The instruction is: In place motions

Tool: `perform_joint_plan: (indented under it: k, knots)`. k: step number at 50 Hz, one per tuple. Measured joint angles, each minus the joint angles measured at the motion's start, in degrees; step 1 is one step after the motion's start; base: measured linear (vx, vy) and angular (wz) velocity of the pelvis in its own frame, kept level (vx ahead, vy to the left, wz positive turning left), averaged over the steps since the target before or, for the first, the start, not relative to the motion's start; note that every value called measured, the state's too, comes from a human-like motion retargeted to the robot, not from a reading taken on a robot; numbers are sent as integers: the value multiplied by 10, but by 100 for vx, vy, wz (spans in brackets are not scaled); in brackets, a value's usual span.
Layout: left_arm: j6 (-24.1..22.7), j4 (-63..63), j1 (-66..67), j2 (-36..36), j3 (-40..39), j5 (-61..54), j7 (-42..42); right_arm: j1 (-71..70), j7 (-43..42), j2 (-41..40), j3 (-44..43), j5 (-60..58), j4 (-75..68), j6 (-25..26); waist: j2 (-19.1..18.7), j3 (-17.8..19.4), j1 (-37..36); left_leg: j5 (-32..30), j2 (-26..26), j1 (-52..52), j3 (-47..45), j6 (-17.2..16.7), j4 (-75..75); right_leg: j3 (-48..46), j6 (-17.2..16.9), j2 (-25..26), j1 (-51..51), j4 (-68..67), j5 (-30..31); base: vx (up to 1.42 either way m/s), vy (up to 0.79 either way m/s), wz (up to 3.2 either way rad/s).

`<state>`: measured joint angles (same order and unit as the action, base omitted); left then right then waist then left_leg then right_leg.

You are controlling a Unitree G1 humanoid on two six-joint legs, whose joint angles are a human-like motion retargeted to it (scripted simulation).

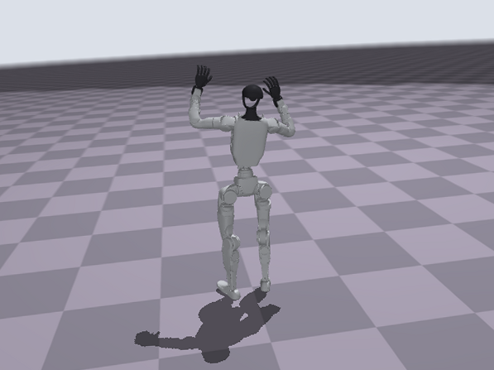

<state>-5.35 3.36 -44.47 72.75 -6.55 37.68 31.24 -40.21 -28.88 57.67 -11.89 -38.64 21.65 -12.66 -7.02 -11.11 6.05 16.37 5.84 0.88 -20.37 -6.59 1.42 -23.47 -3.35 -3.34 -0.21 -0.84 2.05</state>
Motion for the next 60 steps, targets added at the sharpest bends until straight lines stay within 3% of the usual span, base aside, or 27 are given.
perform_joint_plan:
  k: [7, 14, 17, 20, 25, 30, 35, 38, 42, 49, 56, 60]
  knots:
    - [59, 83, 32, -78, -71, -143, 2, 45, 27, -74, -55, 53, -71, 93, 6, -3, 0, 0, -1, 1, -2, 0, 0, 2, 1, 0, 0, 1, 0, 0, 0, 0]
    - [123, 196, 74, -141, -164, -341, -79, 59, 49, -145, -93, 153, -182, 202, 3, -6, 1, 0, 0, 3, -7, -1, -1, 6, 2, 1, -4, -1, 1, 0, 0, 0]
    - [136, 221, 79, -162, -188, -419, -120, 55, 52, -181, -101, 219, -210, 222, 3, -6, 1, -1, 1, 4, -8, -1, -1, 7, 2, 1, -4, -1, 2, 0, 0, 0]
    - [113, 225, 74, -184, -195, -507, -141, 49, 58, -203, -99, 296, -219, 195, 3, -6, 2, -1, 1, 4, -7, -1, -2, 6, 3, 2, -4, -1, 2, 0, 0, 0]
    - [10, 207, 72, -180, -173, -555, -131, 48, 33, -187, -78, 311, -193, 113, 4, -5, 3, -2, 2, 2, -6, -1, -2, 5, 3, 2, -5, -1, 2, 0, 0, 0]
    - [-23, 156, 76, -129, -138, -413, -65, 44, 39, -134, -51, 198, -121, 99, 5, -2, 1, -1, 2, 2, -5, -1, 0, 5, 3, 2, -4, -2, 2, 0, 0, 0]
    - [-72, 84, 65, -82, -90, -273, -17, 24, 42, -85, 1, 117, -49, 21, 5, -4, 1, 3, 3, -4, -2, -2, 5, 4, 3, 1, -7, -2, 2, 0, 0, 0]
    - [-97, 41, 49, -74, -55, -234, -26, 12, 43, -64, 25, 81, -9, -19, 6, -2, 1, 3, 3, -5, -1, -2, 7, 4, 3, 0, -7, -2, 2, 0, 0, 0]
    - [-123, 10, 32, -81, -27, -193, -52, 12, 51, -51, 29, 29, 26, -18, 8, 3, 0, 3, 2, 0, -1, -2, 5, 4, 4, 0, -3, -3, 2, 0, 0, 0]
    - [-86, 48, 51, -110, -58, -197, -28, 45, 43, -87, -7, 40, -19, 27, 12, 5, 1, 0, 1, 2, 0, -1, 4, 2, 4, 0, 0, -2, 2, 0, 0, 0]
    - [-21, 142, 101, -159, -125, -329, -43, 79, 32, -150, -61, 131, -126, 93, 11, 2, 2, -2, -1, 3, -1, 0, 1, 2, 4, 0, 0, -1, 3, 0, 0, 0]
    - [43, 195, 104, -205, -154, -448, -31, 87, 30, -188, -86, 197, -170, 132, 10, 3, 4, -2, -1, 6, -1, 0, 1, 2, 4, 0, 3, -1, 2, 0, 0, 0]
